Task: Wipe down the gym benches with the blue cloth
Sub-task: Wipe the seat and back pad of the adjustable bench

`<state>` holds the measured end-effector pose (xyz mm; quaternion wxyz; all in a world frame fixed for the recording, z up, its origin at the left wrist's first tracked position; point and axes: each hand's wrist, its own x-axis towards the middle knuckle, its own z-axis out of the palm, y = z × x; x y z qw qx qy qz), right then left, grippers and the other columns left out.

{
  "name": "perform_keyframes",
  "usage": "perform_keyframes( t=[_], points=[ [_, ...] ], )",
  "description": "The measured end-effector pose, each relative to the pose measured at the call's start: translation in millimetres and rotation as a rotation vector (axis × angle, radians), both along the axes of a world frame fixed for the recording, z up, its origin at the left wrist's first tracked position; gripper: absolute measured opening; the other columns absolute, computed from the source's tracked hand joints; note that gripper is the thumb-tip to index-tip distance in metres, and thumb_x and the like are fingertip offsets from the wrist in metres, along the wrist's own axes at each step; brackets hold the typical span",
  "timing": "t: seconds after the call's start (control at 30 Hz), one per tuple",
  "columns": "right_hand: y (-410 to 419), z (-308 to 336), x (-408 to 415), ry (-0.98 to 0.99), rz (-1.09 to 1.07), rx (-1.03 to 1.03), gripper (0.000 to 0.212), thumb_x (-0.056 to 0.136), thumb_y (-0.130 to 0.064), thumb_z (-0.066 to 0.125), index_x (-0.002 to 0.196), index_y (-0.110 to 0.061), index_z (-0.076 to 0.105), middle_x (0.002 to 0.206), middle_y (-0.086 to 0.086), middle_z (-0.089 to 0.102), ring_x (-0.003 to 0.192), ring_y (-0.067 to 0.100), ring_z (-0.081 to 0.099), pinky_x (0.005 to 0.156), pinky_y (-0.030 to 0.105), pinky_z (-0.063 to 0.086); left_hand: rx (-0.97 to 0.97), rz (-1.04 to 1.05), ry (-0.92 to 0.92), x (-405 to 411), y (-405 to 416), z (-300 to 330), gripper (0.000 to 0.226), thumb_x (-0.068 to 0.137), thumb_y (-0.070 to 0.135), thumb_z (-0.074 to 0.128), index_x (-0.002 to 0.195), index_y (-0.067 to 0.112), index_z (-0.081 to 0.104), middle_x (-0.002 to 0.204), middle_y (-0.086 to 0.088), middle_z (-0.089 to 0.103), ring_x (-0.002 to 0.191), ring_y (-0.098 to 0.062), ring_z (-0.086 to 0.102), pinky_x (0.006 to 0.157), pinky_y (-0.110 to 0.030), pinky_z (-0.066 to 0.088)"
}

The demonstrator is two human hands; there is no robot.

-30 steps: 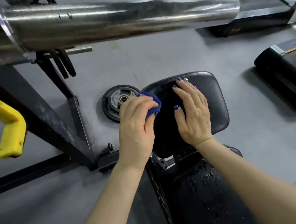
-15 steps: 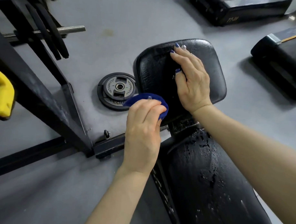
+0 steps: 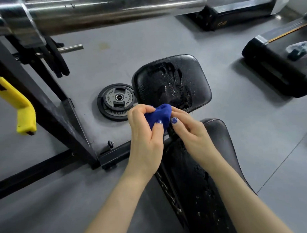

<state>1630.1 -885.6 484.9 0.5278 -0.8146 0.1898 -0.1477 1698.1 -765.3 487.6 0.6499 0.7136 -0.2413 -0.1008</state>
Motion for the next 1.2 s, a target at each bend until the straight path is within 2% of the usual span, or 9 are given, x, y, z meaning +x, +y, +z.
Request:
perform_keyframes(
  t=[0.13, 0.23, 0.33, 0.47, 0.6, 0.7, 0.83, 1.0, 1.2],
  points=[
    [15.5, 4.4, -5.2, -0.037, 0.022, 0.208, 0.029, 0.102, -0.018, 0.047, 0.127, -0.014, 0.059, 0.113, -0.008, 0.069, 0.104, 0.005, 0.062, 0.090, 0.022, 0.048, -0.073, -0.103, 0.162, -14.2, -1.9, -1.8, 0.023, 0.090, 0.018, 0.044, 0.113, 0.023, 0.043, 0.123, 0.001, 0.041, 0.117, -0.006, 0.044, 0.100, -0.019, 0.037],
    [17.1, 0.4, -8.5, -0.085, -0.046, 0.322, 0.030, 0.098, -0.012, 0.055, 0.127, -0.010, 0.058, 0.114, 0.004, 0.070, 0.105, 0.012, 0.064, 0.089, 0.026, 0.052, -0.077, -0.160, 0.156, -14.8, 0.4, -6.8, 0.025, 0.095, 0.024, 0.040, 0.118, 0.024, 0.049, 0.127, 0.004, 0.044, 0.125, -0.010, 0.043, 0.107, -0.030, 0.036],
    [13.9, -5.0, -9.6, -0.108, -0.160, 0.386, 0.030, 0.090, -0.016, 0.061, 0.120, -0.013, 0.062, 0.107, 0.008, 0.071, 0.097, 0.016, 0.065, 0.085, 0.033, 0.054, -0.091, -0.150, 0.044, -3.6, 5.9, -6.5, 0.027, 0.097, 0.025, 0.040, 0.114, 0.019, 0.060, 0.124, 0.007, 0.050, 0.131, -0.015, 0.043, 0.106, -0.026, 0.036],
    [-2.5, 0.2, -3.1, -0.078, -0.301, 0.007, 0.037, 0.086, -0.001, 0.064, 0.114, -0.025, 0.060, 0.101, -0.008, 0.068, 0.092, 0.010, 0.064, 0.084, 0.032, 0.054, 0.114, -0.031, -0.366, 42.6, 3.5, -11.8, 0.032, 0.093, 0.010, 0.046, 0.122, 0.011, 0.060, 0.135, 0.001, 0.050, 0.135, -0.014, 0.040, 0.105, -0.038, 0.042],
    [-20.7, 24.7, 37.0, -0.113, -0.291, -0.458, 0.038, 0.077, -0.004, 0.064, 0.111, -0.022, 0.059, 0.106, -0.004, 0.059, 0.094, 0.012, 0.054, 0.083, 0.016, 0.040, 0.470, -0.051, -0.609, 85.7, -10.6, -36.2, 0.056, 0.097, 0.031, 0.036, 0.148, 0.008, 0.033, 0.158, -0.003, 0.026, 0.148, -0.016, 0.013, 0.120, -0.044, 0.017],
    [-29.7, 36.6, 80.0, -0.126, -0.165, -0.733, 0.037, 0.077, -0.012, 0.061, 0.114, -0.017, 0.065, 0.109, 0.002, 0.056, 0.101, 0.021, 0.054, 0.088, 0.031, 0.044, 0.633, -0.088, -0.713, 91.9, -13.6, -57.1, 0.067, 0.097, 0.039, 0.039, 0.152, 0.007, 0.018, 0.162, -0.003, 0.008, 0.149, -0.015, 0.003, 0.120, -0.041, 0.011],
    [-35.2, 37.4, 128.8, -0.038, -0.009, -0.991, 0.033, 0.080, -0.021, 0.058, 0.112, -0.020, 0.067, 0.113, 0.005, 0.056, 0.100, 0.028, 0.054, 0.083, 0.042, 0.040, 0.578, -0.118, -0.648, 90.2, -15.3, -63.3, 0.069, 0.097, 0.038, 0.040, 0.154, 0.013, 0.011, 0.162, 0.003, -0.002, 0.148, -0.006, -0.008, 0.121, -0.040, 0.007],
    [-63.5, 32.6, 136.1, 0.066, 0.040, -1.000, 0.035, 0.082, -0.026, 0.053, 0.113, -0.025, 0.069, 0.109, 0.000, 0.057, 0.103, 0.027, 0.052, 0.088, 0.041, 0.038, 0.537, -0.116, -0.666, 93.2, -14.9, -72.8, 0.065, 0.100, 0.037, 0.039, 0.153, 0.013, 0.012, 0.162, 0.003, 0.001, 0.149, -0.010, 0.000, 0.121, -0.041, 0.014],
    [-55.2, 6.6, 116.7, -0.053, -0.049, -0.870, 0.029, 0.086, -0.022, 0.061, 0.113, -0.015, 0.068, 0.113, 0.003, 0.058, 0.101, 0.027, 0.049, 0.087, 0.047, 0.044, 0.458, -0.114, -0.656, 92.8, -16.4, -76.7, 0.063, 0.099, 0.034, 0.037, 0.153, 0.012, 0.013, 0.163, 0.000, 0.004, 0.150, -0.014, 0.003, 0.122, -0.034, 0.006]
  ],
)
